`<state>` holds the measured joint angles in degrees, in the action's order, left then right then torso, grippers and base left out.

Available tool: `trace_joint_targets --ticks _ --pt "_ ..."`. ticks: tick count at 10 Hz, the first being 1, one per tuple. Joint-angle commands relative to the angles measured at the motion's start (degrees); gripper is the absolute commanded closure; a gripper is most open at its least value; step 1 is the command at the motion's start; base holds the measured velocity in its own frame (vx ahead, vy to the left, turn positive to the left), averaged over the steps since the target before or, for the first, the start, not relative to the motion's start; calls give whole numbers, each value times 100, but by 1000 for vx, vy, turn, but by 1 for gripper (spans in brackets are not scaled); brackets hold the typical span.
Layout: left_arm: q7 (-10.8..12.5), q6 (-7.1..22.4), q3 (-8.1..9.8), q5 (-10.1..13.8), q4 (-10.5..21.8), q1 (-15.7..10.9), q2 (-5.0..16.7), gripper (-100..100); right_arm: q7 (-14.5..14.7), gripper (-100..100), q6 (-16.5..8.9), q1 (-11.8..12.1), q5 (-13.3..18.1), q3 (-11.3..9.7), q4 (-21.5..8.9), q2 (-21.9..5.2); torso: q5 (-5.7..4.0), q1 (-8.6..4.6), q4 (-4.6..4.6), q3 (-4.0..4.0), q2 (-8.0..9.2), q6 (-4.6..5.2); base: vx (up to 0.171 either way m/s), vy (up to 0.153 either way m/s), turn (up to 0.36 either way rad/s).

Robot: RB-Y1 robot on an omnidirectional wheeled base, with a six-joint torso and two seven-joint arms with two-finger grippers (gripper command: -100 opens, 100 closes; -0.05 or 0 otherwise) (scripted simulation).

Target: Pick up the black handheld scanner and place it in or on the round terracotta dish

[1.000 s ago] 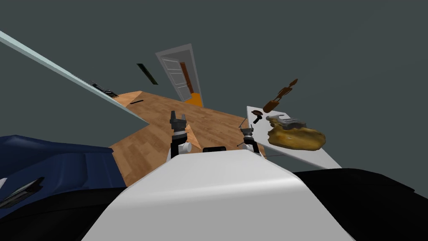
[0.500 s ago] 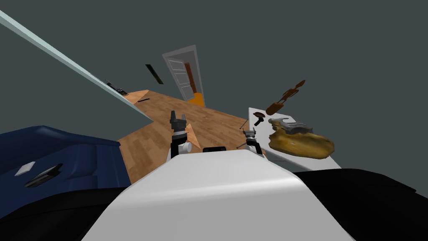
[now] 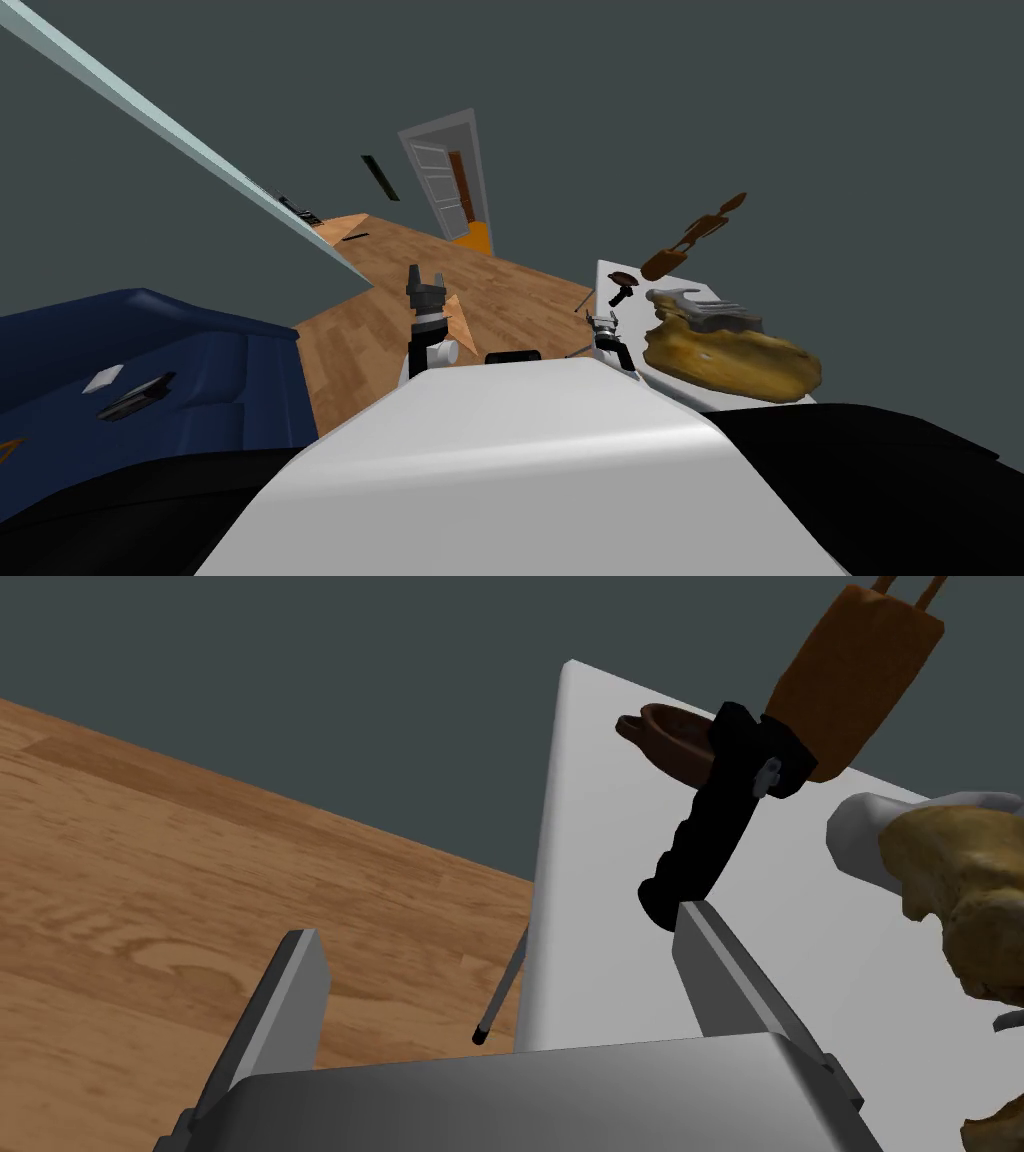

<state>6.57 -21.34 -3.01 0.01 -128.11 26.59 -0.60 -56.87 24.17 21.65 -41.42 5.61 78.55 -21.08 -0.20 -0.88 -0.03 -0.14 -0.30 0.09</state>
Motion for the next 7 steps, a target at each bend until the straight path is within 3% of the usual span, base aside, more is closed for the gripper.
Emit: trace_joint_targets --ticks 1,5,7 --pt "0 0 0 0 0 0 0 0 -286 -100 -62 -19 -201 56 -236 -133 0 0 0 0 0 0 38 -113 100" --pt "0 0 0 0 0 0 0 0 -855 -100 -183 -68 -528 154 -594 -376 -1 0 1 1 2 0 25 -107 95" --pt "0 0 0 0 0 0 0 0 -1003 -100 -183 -68 -528 154 -605 -376 1 7 0 0 0 0 23 -55 28"
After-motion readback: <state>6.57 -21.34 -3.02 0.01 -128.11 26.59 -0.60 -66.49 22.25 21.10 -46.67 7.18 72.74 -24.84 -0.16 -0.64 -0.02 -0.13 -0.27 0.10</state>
